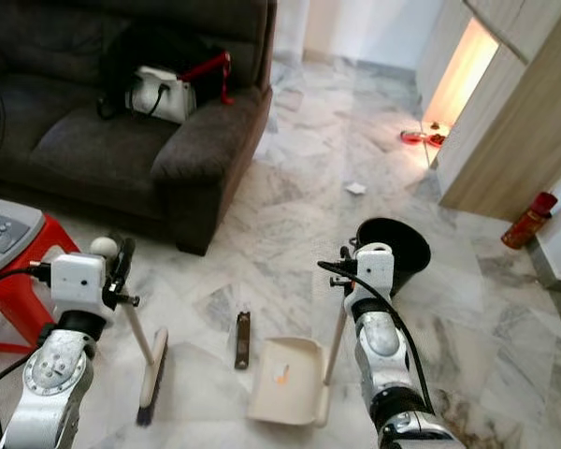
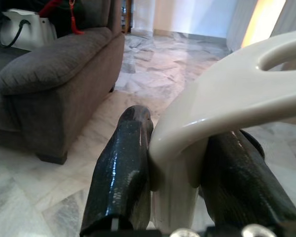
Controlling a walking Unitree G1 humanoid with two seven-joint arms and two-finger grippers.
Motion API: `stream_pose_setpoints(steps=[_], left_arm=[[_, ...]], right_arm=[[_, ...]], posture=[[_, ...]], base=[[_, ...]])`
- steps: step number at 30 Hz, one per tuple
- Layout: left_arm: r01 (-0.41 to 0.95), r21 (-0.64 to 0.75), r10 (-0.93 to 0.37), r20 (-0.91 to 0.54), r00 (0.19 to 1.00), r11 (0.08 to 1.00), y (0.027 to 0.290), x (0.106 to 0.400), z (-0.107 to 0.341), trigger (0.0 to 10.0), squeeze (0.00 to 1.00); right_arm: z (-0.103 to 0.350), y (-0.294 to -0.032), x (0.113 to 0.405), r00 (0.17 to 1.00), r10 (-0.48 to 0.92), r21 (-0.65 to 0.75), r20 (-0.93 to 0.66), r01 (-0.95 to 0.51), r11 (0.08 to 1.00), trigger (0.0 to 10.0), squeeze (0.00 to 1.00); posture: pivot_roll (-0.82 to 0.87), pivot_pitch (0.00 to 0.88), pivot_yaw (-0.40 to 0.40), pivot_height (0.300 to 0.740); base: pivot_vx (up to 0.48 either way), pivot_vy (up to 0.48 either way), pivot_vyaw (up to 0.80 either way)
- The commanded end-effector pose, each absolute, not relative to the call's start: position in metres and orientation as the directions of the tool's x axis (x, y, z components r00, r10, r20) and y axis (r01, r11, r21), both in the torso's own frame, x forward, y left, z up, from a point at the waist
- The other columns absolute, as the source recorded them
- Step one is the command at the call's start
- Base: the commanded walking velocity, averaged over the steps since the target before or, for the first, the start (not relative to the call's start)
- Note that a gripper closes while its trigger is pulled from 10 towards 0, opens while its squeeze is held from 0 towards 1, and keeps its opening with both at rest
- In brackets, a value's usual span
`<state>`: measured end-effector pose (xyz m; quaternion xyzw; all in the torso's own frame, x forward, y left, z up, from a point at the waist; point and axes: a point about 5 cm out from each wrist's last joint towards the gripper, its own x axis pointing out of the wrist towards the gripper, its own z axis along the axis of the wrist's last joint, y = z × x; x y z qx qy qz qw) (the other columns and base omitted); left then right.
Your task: Sweep floor
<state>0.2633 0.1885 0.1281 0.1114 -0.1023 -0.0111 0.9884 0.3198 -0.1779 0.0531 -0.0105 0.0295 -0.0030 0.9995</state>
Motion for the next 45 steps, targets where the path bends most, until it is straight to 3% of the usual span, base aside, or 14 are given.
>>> stream_pose_setpoints(steps=[1,13,45], left_arm=[[0.004,0.217,-0.061,0.256,0.965,0.976,0.1847,0.2644,0.141,10.0,0.0],[0.005,0.219,-0.062,0.257,0.964,0.976,0.1844,0.2649,0.1418,10.0,0.0],[0.005,0.234,-0.07,0.272,0.96,0.972,0.1893,0.263,0.1499,10.0,0.0]], right_arm=[[0.0612,-0.1829,0.3238,1.0,-0.018,-0.022,-0.022,0.018,1.0,10.0,0.0],[0.0618,-0.1817,0.3243,1.0,-0.001,-0.043,-0.022,0.0,0.999,10.0,0.0],[0.063,-0.1799,0.3264,1.0,-0.005,-0.026,-0.025,0.004,1.0,10.0,0.0]], posture=[[0.13,0.0,-0.109,0.74],[0.13,0.008,-0.111,0.74],[0.13,0.03,-0.12,0.74]], base=[[0.0,0.0,0.0],[0.201,0.0,0.25],[0.243,0.0,0.0]])
